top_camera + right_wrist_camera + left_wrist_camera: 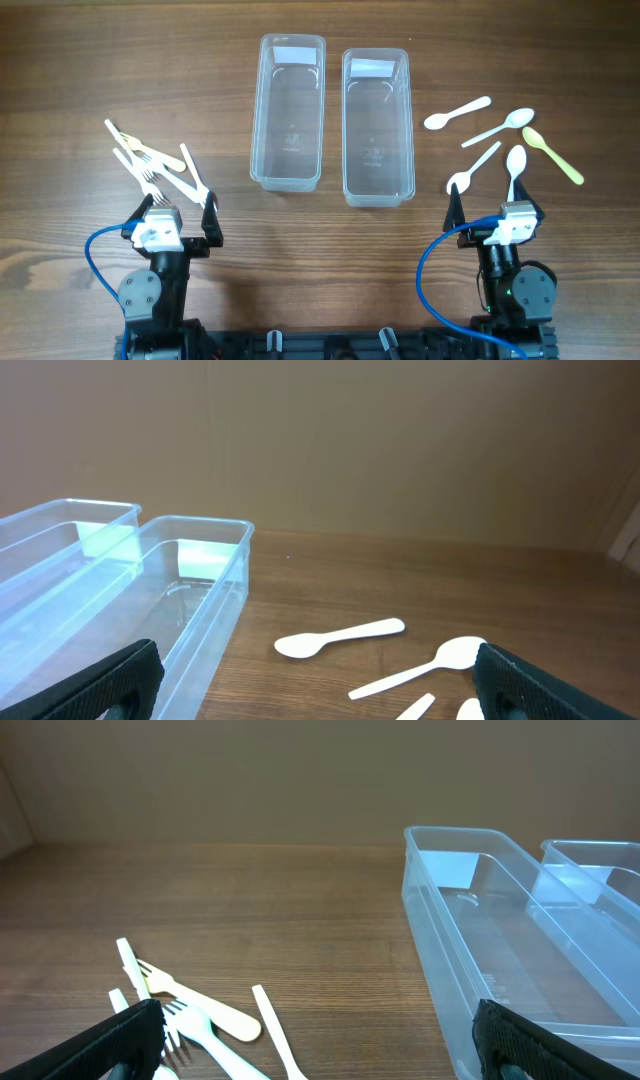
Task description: Pack container
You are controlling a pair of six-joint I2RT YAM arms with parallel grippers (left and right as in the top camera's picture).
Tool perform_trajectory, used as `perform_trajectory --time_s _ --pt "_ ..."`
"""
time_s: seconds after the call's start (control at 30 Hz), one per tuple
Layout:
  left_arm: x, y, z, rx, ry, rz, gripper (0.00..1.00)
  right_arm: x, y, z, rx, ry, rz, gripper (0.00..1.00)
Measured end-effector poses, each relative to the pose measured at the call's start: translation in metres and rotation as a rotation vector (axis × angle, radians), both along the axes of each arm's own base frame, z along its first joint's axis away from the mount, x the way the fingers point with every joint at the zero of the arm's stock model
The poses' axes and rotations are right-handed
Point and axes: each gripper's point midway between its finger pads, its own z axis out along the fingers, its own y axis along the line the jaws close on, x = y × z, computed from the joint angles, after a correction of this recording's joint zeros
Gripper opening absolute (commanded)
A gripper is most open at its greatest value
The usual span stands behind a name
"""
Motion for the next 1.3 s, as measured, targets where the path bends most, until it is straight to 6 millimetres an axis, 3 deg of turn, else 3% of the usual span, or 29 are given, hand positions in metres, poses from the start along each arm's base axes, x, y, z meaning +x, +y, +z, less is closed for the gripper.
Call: perform_trajectory --time_s 0.9,1.1,1.2,1.23,1.3 --pt "0.0 0.0 0.0 0.0 0.0 0.0 1.0 0.0 0.0 0.0 0.0 0.0 0.0 1.0" --pt "0.0 0.0 0.0 0.0 0.0 0.0 1.0 -0.001 0.011 -0.001 0.034 0.005 0.064 1.0" --pt "0.0 0.0 0.0 0.0 0.0 0.0 1.0 -0.003 0.01 -0.01 0.061 0.069 0.053 1.0" --pt "0.0 0.0 0.0 0.0 0.0 0.0 1.0 -0.004 0.005 -0.003 0.063 0.081 0.029 1.0" --pt "0.0 0.0 0.0 0.0 0.0 0.0 1.0 -0.009 -0.007 0.038 0.062 0.066 -0.039 1.0"
